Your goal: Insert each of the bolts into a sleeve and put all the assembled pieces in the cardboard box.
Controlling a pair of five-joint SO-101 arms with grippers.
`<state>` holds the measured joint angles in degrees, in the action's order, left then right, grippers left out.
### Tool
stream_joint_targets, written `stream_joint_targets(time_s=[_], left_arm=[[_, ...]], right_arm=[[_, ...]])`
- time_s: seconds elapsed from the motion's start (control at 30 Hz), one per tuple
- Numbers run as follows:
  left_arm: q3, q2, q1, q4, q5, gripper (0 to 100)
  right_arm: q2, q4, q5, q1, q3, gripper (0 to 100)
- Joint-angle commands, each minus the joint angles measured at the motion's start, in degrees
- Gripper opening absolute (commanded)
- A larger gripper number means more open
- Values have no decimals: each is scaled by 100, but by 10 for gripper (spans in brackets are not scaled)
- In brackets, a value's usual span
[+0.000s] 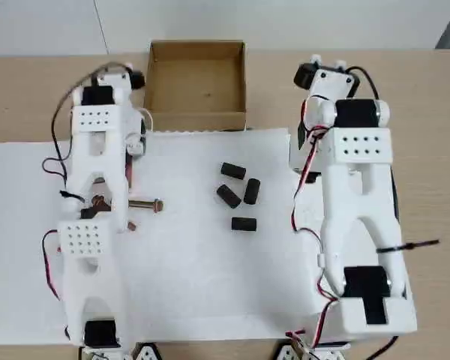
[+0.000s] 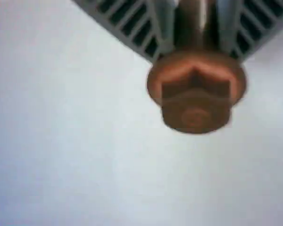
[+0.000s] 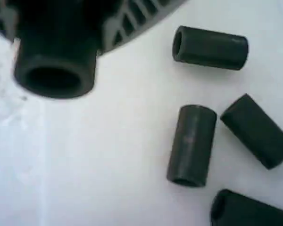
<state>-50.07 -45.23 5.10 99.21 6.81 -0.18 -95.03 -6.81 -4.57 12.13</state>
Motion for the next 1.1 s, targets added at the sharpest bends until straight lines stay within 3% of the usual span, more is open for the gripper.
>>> stream_joint_targets(time_s=[0.0, 0.4, 0.77, 0.93, 1.07], left_arm=[[180, 1073, -246, 123, 0, 6], [1807, 3815, -862, 123, -9, 5], [4215, 6497, -1116, 105, -35, 5], [5604, 7763, -1231, -484, -9, 5], [6985, 8923, -1213, -1451, -9, 5]], right_arm=[[-637, -31, 26, 40, 246, 4], [-1824, -347, 26, 48, 132, 4], [-3626, -303, 53, 4, -1363, 3], [-4629, 48, 62, 4, -2382, 3], [-5578, 840, 62, -4, -3481, 3]])
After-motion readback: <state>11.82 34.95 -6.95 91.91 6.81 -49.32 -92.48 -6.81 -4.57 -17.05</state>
